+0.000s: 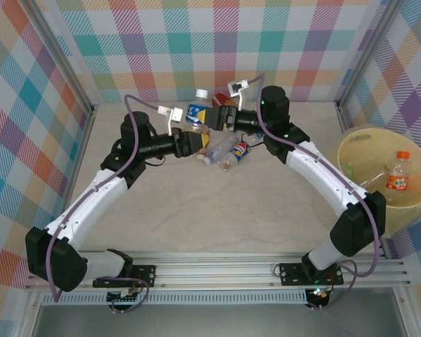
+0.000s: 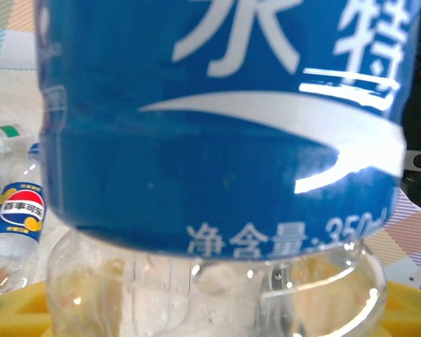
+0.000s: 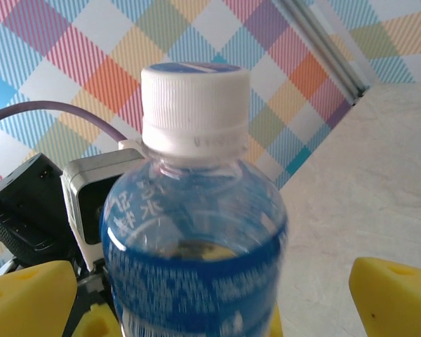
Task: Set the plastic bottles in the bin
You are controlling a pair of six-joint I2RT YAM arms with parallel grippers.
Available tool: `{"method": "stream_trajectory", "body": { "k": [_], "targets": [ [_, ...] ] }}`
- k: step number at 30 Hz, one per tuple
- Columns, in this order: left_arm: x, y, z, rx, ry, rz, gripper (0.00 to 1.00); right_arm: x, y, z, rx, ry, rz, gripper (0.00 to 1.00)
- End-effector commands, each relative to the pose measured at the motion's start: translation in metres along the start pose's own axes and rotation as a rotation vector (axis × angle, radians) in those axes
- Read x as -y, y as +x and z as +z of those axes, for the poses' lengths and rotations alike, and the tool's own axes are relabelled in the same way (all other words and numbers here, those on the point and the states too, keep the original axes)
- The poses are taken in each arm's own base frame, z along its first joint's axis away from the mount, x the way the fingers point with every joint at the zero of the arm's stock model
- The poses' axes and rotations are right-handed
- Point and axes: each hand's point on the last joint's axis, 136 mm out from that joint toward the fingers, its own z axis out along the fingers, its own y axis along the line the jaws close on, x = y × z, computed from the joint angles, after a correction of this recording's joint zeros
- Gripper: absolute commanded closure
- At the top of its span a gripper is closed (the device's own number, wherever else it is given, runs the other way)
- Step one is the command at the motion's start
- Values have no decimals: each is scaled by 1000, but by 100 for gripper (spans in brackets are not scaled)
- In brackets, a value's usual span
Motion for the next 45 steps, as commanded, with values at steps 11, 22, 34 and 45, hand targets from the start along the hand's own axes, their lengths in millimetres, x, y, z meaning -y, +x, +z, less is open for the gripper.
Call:
{"method": "stream_trajectory", "body": {
  "k": [11,22,34,45],
  "targets": [
    [28,1,12,-26,121,79,53,-27,-5,10,-3,-89,-48,21],
    [24,3,16,-30,112,73,53,-24,-6,4,34,-51,-80,45],
    [30,7,8,-9,126,112,5,-14,-12,-5,90,49,-114,52],
    [49,14,-10,20,175,207,0,-1,-14,-27,95,232,-208,52]
  ]
}}
